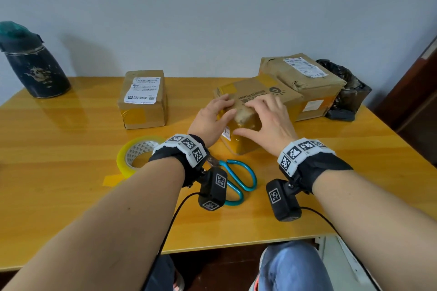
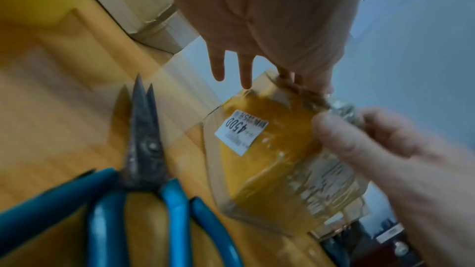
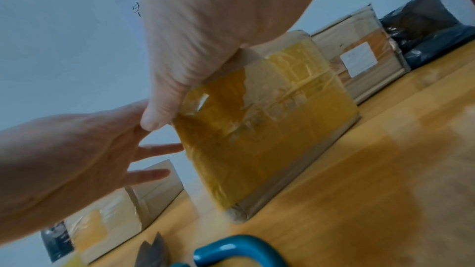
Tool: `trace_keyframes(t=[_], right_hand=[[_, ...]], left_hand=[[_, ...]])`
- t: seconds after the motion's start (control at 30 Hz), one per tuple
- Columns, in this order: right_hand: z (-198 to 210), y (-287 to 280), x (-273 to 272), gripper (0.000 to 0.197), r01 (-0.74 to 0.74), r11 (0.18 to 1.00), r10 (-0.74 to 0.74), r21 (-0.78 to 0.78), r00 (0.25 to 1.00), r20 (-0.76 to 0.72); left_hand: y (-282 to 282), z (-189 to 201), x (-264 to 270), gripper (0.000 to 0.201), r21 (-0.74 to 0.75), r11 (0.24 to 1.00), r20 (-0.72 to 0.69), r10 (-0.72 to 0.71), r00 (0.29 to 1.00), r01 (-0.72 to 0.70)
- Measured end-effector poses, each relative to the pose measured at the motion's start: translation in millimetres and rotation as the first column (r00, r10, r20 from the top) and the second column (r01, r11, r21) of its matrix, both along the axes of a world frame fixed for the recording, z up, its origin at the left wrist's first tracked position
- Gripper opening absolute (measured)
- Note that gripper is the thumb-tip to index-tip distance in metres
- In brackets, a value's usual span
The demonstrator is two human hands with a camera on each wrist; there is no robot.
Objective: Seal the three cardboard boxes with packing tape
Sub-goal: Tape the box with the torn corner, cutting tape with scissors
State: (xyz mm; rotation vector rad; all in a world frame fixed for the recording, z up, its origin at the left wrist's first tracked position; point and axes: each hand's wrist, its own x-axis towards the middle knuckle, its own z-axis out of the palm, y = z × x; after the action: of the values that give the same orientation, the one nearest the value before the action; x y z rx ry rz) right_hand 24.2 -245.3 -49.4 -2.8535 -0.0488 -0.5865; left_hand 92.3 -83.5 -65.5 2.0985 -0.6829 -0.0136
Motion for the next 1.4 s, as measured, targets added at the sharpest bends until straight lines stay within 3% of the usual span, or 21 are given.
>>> trace_keyframes(t=[0.23, 0.4, 0.6, 0.87, 1.07, 1.13, 1.2, 1.3, 1.4], right_hand=[[19.8, -19.9, 8.6, 0.055, -0.121, 0.987, 0.128, 0.104, 0.99, -0.063], [27.2, -22.5, 14.7, 0.052, -0.159, 0.986, 0.163, 0.044, 0.98, -0.112], [26.0, -20.7, 11.3, 0.061, -0.134, 0.991, 0.131, -0.014, 0.985, -0.114], [30.1, -14.1, 8.1, 0.077, -0.074, 0.997, 0.076, 0.017, 0.985, -0.157], [25.0, -10.3, 2.4, 0.066, -0.122, 0.973, 0.085, -0.195, 0.979, -0.185], [27.6, -10.8, 1.9, 0.069, -0.101, 0.989, 0.077, -0.109, 0.975, -0.208], [31.0, -15.1, -1.2, 0.073, 0.011, 0.995, 0.004, 0.096, 0.989, -0.149], [32.7, -29.4, -7.5, 0.067, 0.276, 0.91, -0.281, 0.311, 0.959, -0.03], [27.0, -40.2, -6.2, 0.058, 0.424, 0.824, -0.44, 0.376, 0.897, -0.047]], left_hand=[[-3.5, -10.3, -0.1, 0.045, 0.03, 1.0, 0.066, -0.008, 0.998, 0.006], [-10.9, -11.4, -8.2, 0.09, 0.088, 0.993, 0.066, 0.074, 0.995, -0.079], [-16.0, -6.2, -12.2, 0.08, 0.168, 0.97, 0.155, 0.149, 0.977, -0.175], [-19.2, -0.6, -13.5, 0.095, 0.231, 0.957, 0.126, 0.147, 0.981, -0.173], [-23.6, 10.0, -20.2, 0.077, 0.288, 0.931, 0.129, 0.195, 0.972, -0.225], [-21.9, 17.7, -17.4, 0.078, 0.333, 0.922, 0.101, 0.172, 0.98, -0.196], [-15.4, 24.2, -14.0, 0.075, 0.347, 0.919, 0.073, 0.17, 0.983, -0.185], [-2.1, 25.7, -13.0, 0.077, 0.284, 0.901, 0.026, 0.334, 0.942, -0.327], [6.3, 30.2, -17.3, 0.069, 0.293, 0.851, -0.174, 0.495, 0.851, -0.435]])
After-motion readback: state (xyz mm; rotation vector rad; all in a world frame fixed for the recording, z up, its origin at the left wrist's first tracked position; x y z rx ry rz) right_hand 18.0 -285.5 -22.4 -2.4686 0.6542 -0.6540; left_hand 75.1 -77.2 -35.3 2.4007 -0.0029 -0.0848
